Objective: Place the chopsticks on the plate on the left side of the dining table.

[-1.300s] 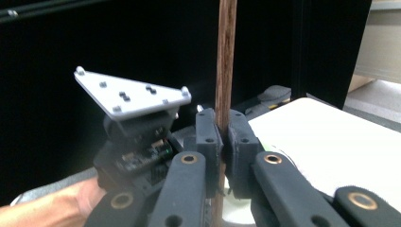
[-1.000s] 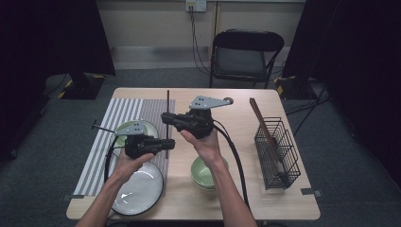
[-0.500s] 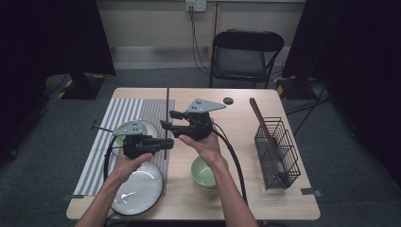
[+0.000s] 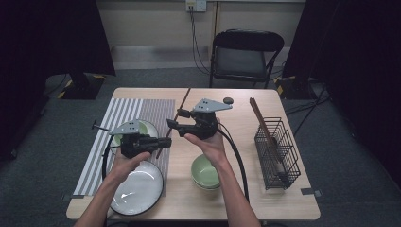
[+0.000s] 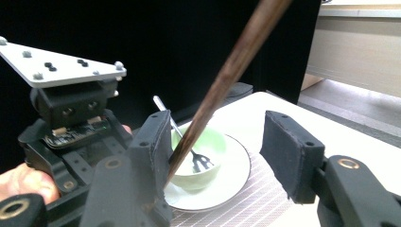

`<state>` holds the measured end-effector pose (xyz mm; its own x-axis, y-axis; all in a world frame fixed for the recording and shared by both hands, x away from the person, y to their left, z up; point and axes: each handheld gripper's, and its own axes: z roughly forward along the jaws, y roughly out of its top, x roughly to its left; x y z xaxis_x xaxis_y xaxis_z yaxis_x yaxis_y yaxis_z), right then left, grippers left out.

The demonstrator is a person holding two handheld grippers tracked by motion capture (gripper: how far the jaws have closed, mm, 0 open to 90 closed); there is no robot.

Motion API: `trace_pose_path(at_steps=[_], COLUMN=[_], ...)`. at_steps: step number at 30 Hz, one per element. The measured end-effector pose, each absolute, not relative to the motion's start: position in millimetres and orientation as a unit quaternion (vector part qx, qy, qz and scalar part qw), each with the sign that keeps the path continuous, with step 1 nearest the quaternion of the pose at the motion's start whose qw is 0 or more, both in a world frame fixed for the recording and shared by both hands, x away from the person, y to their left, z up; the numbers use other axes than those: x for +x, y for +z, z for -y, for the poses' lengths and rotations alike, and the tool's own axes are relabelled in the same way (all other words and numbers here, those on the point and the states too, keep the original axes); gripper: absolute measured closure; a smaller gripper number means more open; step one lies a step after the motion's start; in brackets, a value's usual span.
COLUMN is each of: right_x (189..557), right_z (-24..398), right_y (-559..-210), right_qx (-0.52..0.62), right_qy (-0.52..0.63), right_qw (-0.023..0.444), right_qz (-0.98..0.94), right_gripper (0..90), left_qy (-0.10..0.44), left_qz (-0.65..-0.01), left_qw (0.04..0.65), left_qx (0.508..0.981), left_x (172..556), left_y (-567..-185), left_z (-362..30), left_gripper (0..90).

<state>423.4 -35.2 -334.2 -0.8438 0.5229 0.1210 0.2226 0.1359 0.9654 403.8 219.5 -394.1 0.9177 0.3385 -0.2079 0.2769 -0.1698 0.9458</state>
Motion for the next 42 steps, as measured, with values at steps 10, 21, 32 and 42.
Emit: trace_pose_path(at_steps=[10, 21, 32, 42], right_x=[428, 433, 440, 439], right_z=[36, 37, 40, 40], right_y=[-339, -344, -346, -347], right_qx=[0.262, 0.274, 0.287, 0.290], right_qy=[0.599, 0.591, 0.597, 0.604], right_qw=[0.118, 0.123, 0.125, 0.130], right_qz=[-0.748, -0.749, -0.738, -0.730], right_gripper=[37.9, 35.4, 34.7, 29.4], left_qy=[0.029, 0.028, 0.033, 0.037], left_qz=[-0.214, -0.224, -0.225, -0.223], left_qw=[0.612, 0.606, 0.606, 0.609], left_qx=[0.761, 0.763, 0.762, 0.760], left_x=[405, 406, 405, 404], left_y=[-395, -400, -399, -396], left_z=[-224, -222, -228, -231], left_gripper=[84.6, 84.6, 84.6, 84.6])
